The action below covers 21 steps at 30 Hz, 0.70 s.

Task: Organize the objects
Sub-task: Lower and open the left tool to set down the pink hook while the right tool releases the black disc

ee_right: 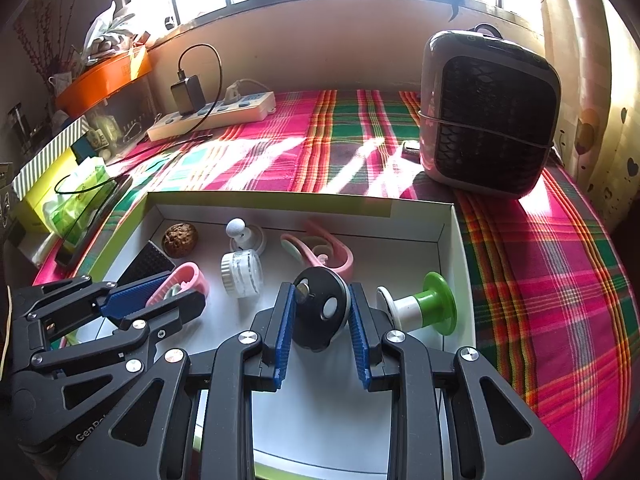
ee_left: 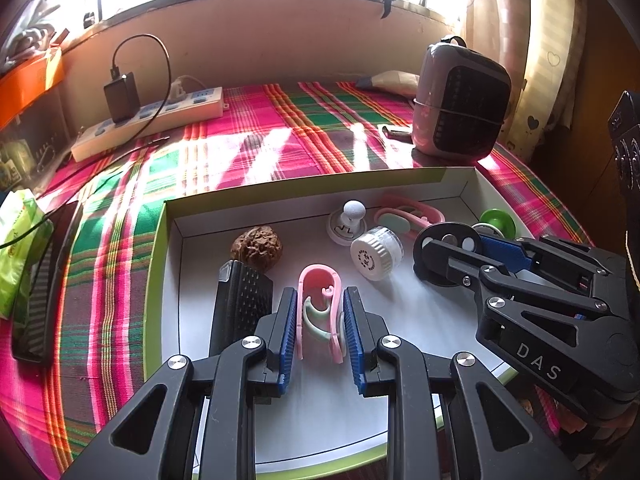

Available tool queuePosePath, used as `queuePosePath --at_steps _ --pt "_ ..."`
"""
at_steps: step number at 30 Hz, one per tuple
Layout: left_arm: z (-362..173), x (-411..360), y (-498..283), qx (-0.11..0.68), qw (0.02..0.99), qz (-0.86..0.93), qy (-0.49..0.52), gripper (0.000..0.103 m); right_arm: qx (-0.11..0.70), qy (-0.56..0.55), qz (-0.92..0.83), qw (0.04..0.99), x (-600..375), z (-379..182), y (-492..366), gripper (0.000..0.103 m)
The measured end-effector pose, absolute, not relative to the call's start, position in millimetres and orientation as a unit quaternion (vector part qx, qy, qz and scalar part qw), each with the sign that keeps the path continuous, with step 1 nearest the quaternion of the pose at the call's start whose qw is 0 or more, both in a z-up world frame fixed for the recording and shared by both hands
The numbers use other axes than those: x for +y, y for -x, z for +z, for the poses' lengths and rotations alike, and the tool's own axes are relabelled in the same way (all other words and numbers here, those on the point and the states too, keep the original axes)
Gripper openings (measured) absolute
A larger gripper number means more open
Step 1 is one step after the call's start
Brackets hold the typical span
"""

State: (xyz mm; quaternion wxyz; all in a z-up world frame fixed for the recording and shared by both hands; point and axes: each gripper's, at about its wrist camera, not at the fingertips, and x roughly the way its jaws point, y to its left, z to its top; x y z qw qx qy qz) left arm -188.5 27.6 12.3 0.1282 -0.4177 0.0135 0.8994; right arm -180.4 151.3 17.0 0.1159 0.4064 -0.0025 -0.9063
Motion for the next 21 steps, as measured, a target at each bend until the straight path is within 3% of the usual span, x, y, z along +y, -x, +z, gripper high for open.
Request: queuePosePath --at_steps 14,19,21 --pt "11.1 29.0 188.6 0.017 0.125 0.899 0.42 0.022 -0.003 -0.407 -0.906 0.119 150.0 16.3 178.7 0.028" --pt "10.9 29.6 188.4 0.019 0.127 0.899 0.419 0.029 -0.003 -0.408 -0.905 0.122 150.0 16.6 178.5 0.028" --pt "10.6 30.0 188.2 0.021 0.127 0.898 0.42 0.031 -0.004 -0.409 -0.904 0.125 149.2 16.4 178.0 0.033"
